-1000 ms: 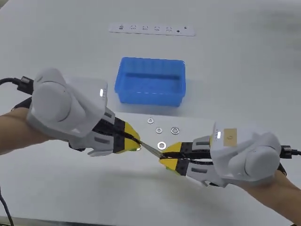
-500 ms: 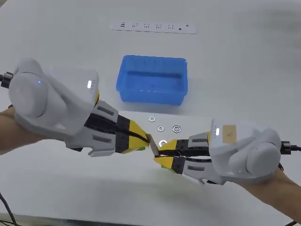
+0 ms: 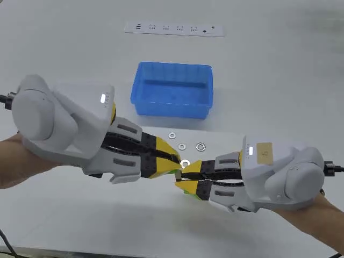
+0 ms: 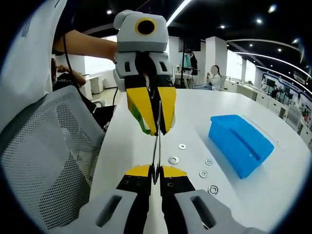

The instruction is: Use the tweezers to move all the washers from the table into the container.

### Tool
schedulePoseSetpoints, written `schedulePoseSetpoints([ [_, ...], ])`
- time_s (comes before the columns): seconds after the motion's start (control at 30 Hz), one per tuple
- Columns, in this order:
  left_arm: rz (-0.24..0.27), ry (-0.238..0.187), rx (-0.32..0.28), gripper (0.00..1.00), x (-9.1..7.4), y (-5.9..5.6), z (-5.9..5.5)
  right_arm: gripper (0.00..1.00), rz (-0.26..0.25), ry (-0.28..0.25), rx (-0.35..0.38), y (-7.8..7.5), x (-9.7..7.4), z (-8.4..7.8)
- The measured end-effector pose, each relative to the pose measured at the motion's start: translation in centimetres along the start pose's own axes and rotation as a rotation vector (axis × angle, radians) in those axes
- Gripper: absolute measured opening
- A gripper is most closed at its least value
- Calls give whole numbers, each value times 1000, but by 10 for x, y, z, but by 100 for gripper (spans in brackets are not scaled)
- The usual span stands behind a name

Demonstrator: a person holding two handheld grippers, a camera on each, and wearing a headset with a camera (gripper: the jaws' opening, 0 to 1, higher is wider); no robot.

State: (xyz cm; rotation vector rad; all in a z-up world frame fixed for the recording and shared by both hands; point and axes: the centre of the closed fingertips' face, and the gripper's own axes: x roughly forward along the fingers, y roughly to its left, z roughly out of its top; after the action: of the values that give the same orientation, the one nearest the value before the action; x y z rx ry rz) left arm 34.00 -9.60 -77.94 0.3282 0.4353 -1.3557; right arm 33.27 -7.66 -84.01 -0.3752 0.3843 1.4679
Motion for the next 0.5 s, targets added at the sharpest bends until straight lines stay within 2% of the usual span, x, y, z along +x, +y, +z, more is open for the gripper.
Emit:
schedulePoseSetpoints([
  [0.2, 2, -31, 1, 7, 2, -5, 3, 7, 28, 7, -6, 4, 2, -1],
  [0.3, -8, -27, 9, 6, 6, -13, -2, 7, 53, 44, -44, 9, 5, -7],
  [0.37, 1, -14, 46, 6, 7, -14, -5, 7, 62, 64, -64, 11, 6, -10],
  [0.4, -6, -24, 35, 6, 6, -17, -5, 7, 63, 59, -68, 11, 6, -9],
  [0.5, 16, -36, 24, 6, 4, -14, -5, 8, 61, 66, -63, 10, 6, -9],
])
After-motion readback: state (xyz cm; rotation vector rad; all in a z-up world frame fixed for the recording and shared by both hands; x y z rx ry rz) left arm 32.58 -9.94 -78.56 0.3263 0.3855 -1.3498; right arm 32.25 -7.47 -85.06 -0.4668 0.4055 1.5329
